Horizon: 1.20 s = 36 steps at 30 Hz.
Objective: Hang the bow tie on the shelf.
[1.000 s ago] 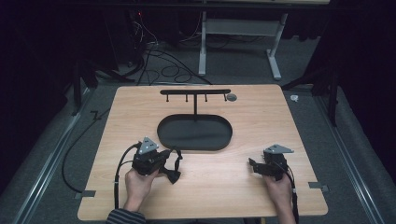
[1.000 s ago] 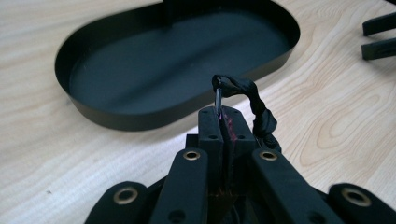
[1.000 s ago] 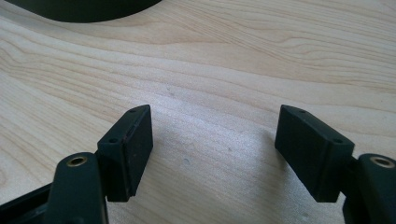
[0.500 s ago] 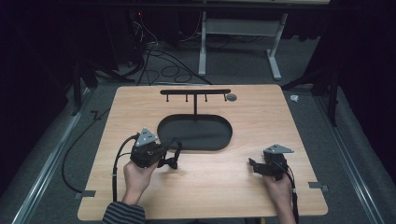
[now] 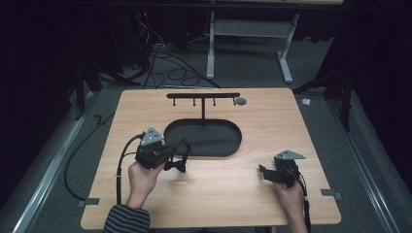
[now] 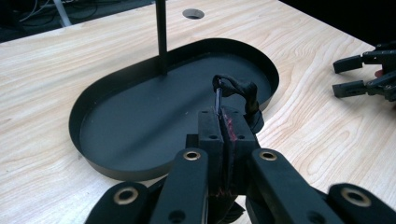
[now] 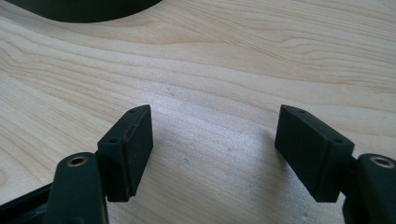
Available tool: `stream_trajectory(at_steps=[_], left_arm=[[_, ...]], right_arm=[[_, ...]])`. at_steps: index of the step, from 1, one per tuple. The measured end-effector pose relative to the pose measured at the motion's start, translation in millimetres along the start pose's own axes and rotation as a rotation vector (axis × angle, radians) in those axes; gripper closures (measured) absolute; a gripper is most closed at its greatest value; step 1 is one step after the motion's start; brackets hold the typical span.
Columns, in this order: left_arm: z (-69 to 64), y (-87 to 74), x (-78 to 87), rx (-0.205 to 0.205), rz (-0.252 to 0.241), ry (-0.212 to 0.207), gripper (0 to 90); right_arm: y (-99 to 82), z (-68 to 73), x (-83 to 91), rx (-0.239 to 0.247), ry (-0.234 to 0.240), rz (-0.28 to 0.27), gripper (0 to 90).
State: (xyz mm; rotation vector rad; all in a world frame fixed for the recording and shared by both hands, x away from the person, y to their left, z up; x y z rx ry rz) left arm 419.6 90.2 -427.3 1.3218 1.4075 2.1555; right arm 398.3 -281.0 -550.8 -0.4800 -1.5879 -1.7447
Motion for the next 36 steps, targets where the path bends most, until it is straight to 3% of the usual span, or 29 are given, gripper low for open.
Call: stream_trajectory(at_steps=[36], left_arm=[[41.5, 37.6, 7.7, 0.019, -0.040, 0.036, 87.7]], right_arm=[[0.1, -0.2, -0.1, 0.000, 0.000, -0.001, 28.9]])
Point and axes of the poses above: each handheld gripper's, and its own axes: x roughly backward along the jaws, y roughly out of its top, z roughly to its left, the point moved 7 cm from there along -x, roughly forward along the jaws, and after that the axes turned 15 degrees about -x, right-handed, at the moved point
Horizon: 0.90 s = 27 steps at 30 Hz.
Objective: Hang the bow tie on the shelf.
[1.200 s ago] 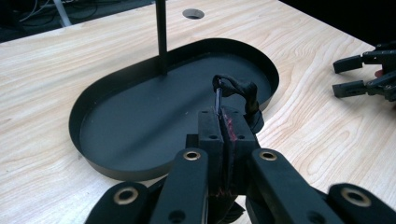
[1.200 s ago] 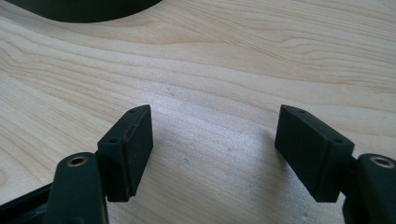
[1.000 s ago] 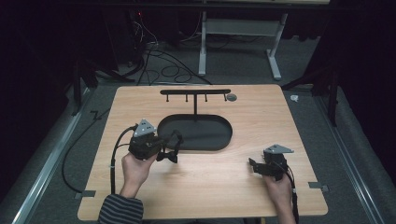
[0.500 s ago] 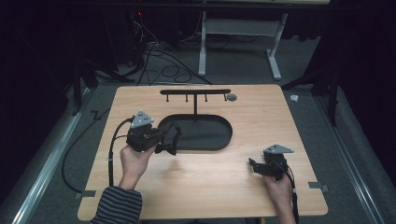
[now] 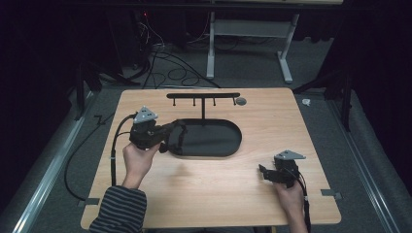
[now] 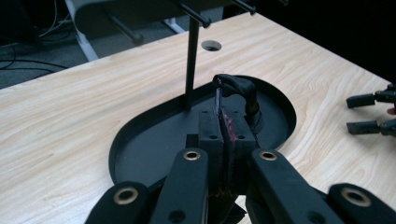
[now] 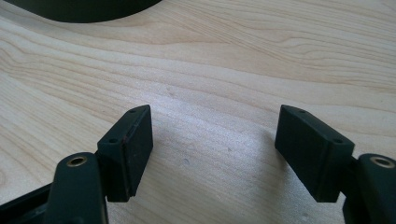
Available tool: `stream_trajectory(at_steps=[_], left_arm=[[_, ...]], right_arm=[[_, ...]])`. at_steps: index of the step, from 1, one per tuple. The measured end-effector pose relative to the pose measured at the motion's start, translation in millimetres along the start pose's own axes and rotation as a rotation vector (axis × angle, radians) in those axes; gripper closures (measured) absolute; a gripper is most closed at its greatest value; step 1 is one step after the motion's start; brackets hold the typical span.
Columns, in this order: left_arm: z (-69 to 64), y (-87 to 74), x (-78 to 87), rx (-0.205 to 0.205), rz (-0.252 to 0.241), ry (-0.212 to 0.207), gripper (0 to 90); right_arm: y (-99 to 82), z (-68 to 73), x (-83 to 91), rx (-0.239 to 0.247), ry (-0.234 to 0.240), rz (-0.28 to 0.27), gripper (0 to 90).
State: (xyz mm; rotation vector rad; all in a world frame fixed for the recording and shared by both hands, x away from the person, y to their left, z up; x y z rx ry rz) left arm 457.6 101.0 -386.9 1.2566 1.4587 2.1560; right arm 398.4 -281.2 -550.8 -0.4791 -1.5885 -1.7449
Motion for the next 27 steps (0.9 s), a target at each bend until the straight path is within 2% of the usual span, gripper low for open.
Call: stream_trajectory(at_steps=[10, 20, 24, 27], left_arm=[[14.3, 15.8, -7.9, 0.017, -0.012, 0.016, 87.8], [26.7, 24.1, -17.6, 0.023, 0.000, 0.044, 87.8], [33.2, 28.1, -23.1, 0.019, 0.008, 0.065, 87.8], [35.0, 29.6, -26.3, -0.006, 0.025, 0.091, 87.7]], right_arm=[[0.0, 0.2, 0.0, -0.001, 0.000, 0.001, 29.0], [0.0, 0.0, 0.0, 0.001, -0.001, 0.000, 28.9], [0.0, 0.0, 0.0, 0.002, 0.000, 0.000, 28.8], [0.0, 0.4, 0.0, -0.001, 0.001, 0.001, 28.8]])
Point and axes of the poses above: each handheld gripper's, and its own axes: x roughly backward along the jaws, y roughly out of its top, z roughly to its left, the point moved 7 cm from there along -x, roughly forward along the jaws, and after that the axes turned 15 degrees about -x, right-handed, at the moved point
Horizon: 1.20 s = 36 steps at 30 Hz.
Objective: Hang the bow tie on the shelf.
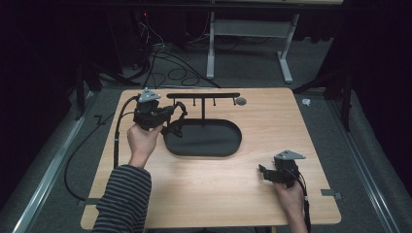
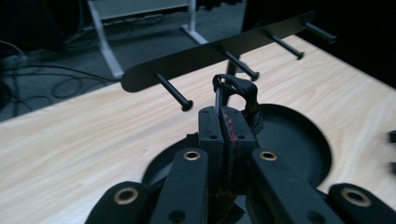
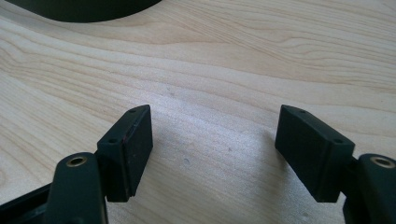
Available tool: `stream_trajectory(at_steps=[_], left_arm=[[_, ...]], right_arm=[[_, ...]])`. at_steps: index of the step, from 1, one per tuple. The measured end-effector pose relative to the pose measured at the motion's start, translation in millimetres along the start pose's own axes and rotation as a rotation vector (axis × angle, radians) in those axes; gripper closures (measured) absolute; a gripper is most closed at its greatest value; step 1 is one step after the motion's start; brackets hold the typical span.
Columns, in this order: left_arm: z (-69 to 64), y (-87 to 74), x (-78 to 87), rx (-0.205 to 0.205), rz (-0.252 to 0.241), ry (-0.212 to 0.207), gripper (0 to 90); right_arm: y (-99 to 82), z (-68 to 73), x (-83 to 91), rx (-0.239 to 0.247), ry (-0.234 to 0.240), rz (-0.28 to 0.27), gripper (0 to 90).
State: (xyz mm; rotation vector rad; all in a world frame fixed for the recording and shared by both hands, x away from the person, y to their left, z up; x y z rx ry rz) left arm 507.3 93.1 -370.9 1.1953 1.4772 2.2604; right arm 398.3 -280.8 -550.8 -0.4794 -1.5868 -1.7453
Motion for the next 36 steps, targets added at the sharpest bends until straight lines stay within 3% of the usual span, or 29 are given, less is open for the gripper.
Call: stream_trajectory(at_steps=[5, 14, 25, 36], left_arm=[[5.1, 3.4, 0.6, 0.005, -0.013, 0.019, 87.7], [13.6, 6.3, -4.9, -0.012, 0.014, 0.068, 87.6], [23.9, 0.8, -16.5, 0.019, 0.045, 0.100, 87.4], [26.9, -6.1, -19.0, 0.029, 0.075, 0.095, 85.2]], right_arm=[[0.0, -0.1, -0.1, 0.002, 0.000, -0.001, 28.8], [0.0, 0.1, 0.0, 0.001, 0.000, 0.000, 28.8], [-0.2, 0.2, 0.0, -0.001, 0.000, 0.001, 28.8], [-0.2, 0.4, 0.0, 0.000, 0.002, 0.001, 28.7]])
Point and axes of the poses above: each handheld gripper's, and its own axes: x roughly backward along the jaws, y roughly out of its top, z roughly to its left, the point moved 7 cm from there along -x, roughly forward along the jaws, and after that the axes turned 15 degrees about -x, right-handed, at the moved point
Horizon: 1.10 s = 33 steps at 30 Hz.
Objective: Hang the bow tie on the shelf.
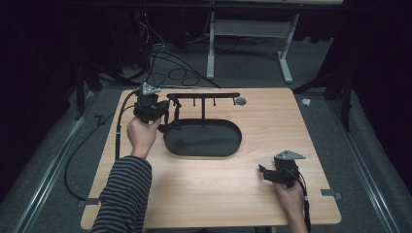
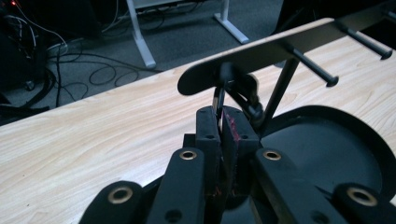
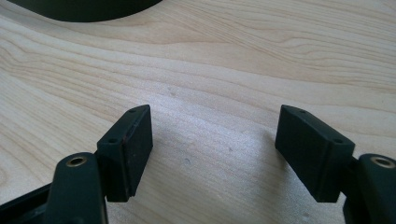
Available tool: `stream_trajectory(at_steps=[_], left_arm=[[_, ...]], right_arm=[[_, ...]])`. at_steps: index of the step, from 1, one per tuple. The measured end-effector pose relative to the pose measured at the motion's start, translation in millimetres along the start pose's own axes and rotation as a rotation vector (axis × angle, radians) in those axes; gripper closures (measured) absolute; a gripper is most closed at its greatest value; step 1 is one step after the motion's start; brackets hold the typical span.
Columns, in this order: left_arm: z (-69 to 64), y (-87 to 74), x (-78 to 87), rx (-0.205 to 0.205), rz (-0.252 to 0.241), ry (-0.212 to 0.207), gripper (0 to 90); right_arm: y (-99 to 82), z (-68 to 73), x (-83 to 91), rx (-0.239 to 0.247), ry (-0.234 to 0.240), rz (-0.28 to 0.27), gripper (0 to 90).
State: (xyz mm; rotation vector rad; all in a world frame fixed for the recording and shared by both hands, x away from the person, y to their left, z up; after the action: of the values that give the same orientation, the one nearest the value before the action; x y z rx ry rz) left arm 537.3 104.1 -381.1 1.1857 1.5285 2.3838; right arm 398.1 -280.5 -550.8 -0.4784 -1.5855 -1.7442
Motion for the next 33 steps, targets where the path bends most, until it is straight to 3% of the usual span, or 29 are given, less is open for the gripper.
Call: stream_trajectory(at_steps=[9, 13, 18, 33], left_arm=[[-1.4, -0.7, 4.4, -0.008, 0.001, -0.009, 81.2], [-2.8, 0.2, 9.8, -0.009, -0.011, -0.019, 75.8], [-4.2, 0.7, 16.1, 0.008, -0.032, -0.029, 62.6], [-4.2, -10.9, 29.1, 0.015, -0.027, -0.023, 50.9]], right_arm=[[0.0, -0.1, 0.0, -0.001, 0.000, 0.000, 28.7], [0.1, -0.2, 0.0, 0.001, 0.000, -0.001, 28.7], [0.0, 0.0, 0.0, -0.001, 0.000, 0.000, 28.7], [0.0, -0.1, -0.1, 0.002, 0.000, -0.001, 28.7]])
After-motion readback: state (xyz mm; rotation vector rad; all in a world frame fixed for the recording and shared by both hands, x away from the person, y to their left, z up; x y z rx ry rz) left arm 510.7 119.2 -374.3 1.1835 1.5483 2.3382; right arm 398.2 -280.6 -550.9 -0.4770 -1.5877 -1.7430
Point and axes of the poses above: each handheld gripper's, and its own axes: x roughly backward along the jaws, y roughly out of its top, z roughly to its left, the point moved 7 cm from there along -x, roughly forward along the jaws, and after that the axes turned 15 degrees about -x, right-handed, at the moved point
